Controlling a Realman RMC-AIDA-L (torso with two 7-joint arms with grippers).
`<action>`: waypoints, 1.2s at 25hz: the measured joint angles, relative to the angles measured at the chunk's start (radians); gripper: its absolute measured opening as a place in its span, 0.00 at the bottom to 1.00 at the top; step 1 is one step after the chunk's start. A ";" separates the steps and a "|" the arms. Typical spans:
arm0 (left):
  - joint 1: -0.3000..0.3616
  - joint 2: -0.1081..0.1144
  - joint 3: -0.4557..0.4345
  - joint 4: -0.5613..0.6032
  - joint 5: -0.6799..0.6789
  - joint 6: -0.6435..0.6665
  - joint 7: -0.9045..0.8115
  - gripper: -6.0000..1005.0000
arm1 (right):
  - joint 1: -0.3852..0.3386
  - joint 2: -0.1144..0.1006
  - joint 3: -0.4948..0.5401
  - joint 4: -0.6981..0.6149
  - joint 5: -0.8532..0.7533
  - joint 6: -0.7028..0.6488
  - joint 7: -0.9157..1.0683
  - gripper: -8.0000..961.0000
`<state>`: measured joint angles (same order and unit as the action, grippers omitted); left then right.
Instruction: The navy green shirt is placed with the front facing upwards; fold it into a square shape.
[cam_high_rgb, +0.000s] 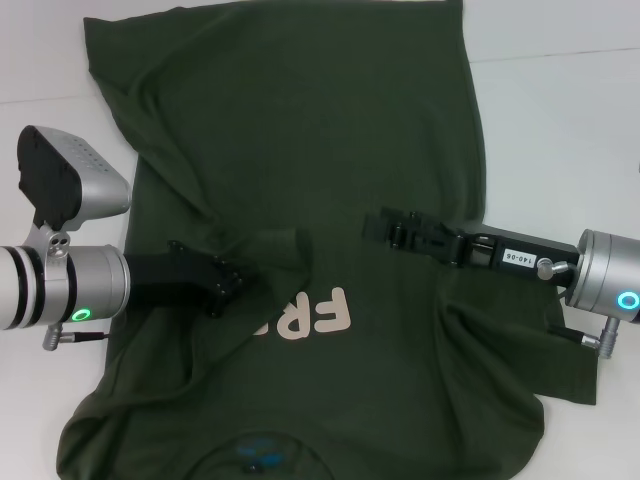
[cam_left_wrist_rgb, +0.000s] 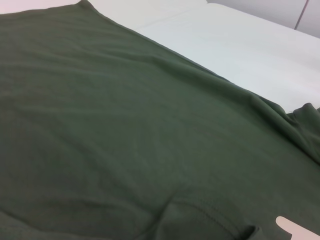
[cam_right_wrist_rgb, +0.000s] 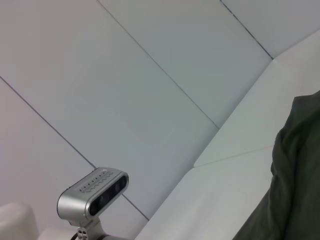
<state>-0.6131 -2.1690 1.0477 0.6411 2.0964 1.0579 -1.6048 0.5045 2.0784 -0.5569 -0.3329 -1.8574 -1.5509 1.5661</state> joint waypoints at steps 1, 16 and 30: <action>0.000 0.000 0.000 0.000 0.000 0.000 0.000 0.22 | 0.000 0.000 0.000 0.000 0.000 0.000 0.000 0.78; 0.015 0.001 -0.010 0.030 0.001 0.105 -0.012 0.07 | 0.000 0.000 0.000 0.000 0.002 0.000 -0.002 0.78; 0.044 -0.002 -0.024 0.063 -0.007 0.207 -0.012 0.07 | 0.000 0.003 0.000 0.000 0.003 0.000 -0.008 0.78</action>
<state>-0.5688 -2.1705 1.0242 0.7040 2.0892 1.2653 -1.6170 0.5041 2.0815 -0.5569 -0.3328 -1.8544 -1.5507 1.5583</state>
